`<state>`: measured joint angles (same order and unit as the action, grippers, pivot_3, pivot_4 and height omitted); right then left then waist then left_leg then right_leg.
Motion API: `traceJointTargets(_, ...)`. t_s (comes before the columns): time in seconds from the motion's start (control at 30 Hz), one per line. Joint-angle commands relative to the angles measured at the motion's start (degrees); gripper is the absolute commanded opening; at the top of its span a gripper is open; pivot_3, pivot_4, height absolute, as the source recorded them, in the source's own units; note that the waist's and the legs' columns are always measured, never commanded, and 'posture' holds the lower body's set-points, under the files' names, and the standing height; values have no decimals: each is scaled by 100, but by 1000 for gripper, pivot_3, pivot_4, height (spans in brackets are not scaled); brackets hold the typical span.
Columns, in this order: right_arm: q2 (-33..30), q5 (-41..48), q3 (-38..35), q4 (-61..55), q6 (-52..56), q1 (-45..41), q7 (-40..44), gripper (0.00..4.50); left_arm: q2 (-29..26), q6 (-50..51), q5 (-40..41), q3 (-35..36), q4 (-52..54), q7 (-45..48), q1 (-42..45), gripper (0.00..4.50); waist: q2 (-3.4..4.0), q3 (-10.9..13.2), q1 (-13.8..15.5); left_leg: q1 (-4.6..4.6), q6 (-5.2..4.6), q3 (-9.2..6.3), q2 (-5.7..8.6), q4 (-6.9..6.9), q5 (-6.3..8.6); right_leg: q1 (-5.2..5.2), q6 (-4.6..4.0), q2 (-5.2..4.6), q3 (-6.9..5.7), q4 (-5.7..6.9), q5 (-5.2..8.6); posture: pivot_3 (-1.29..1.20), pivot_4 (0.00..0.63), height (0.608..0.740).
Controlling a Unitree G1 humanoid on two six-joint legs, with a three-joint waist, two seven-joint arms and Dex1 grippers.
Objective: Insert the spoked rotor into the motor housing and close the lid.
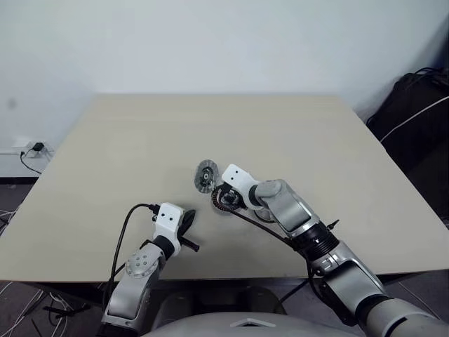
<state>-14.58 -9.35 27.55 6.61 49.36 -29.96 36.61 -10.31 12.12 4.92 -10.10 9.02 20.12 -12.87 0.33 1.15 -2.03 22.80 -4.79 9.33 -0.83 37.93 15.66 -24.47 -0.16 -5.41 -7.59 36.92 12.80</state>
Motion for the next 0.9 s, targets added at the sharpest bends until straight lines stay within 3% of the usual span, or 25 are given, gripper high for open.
traceJointTargets(0.03, 39, 44, -94, -170, -59, -104, -87, 1990, 12, -30, 26, -7, 93, 12, 36, 0, 1, 0, -2, 0, 0, 0, 0, 0, 0, -1, 0, 0, 0, 1, 0, 0, 0, 740)
traceJointTargets(0.17, 73, 93, -291, -285, -71, -142, -280, 1990, 9, -29, 27, -4, 89, 16, 49, 0, 1, 1, 7, 1, 0, -1, 0, 0, 0, 0, 0, 0, -2, 1, 0, 0, 0, 740)
traceJointTargets(0.27, 97, 124, -396, -354, -94, -123, -418, 1414, 9, -29, 29, 0, 82, 17, 62, 0, 0, 1, 14, 2, 0, -1, 1, 2, 0, 0, 2, -2, -2, 0, -1, 0, 0, 740)
traceJointTargets(0.4, 89, 142, -317, -402, -96, -18, -444, 144, 9, -35, 34, 4, 68, 23, 79, 0, 1, 1, 12, 3, 1, -1, 1, 1, 0, 0, 8, -1, -2, 0, 3, 0, 0, 740)
traceJointTargets(0.43, 104, 142, -287, -386, -110, 13, -464, 66, 8, -37, 35, 5, 65, 26, 84, 0, 1, 1, 12, 2, 0, -1, 0, 1, 0, 0, 7, -1, -2, 1, 3, 0, 0, 740)
traceJointTargets(0.9, 150, 155, -142, -208, -131, 58, -480, 66, 6, -32, 35, 17, 85, 13, 80, 0, 1, 1, 12, 3, 1, -1, 1, 3, -1, 1, 11, -1, -3, 0, 4, 0, 0, 740)
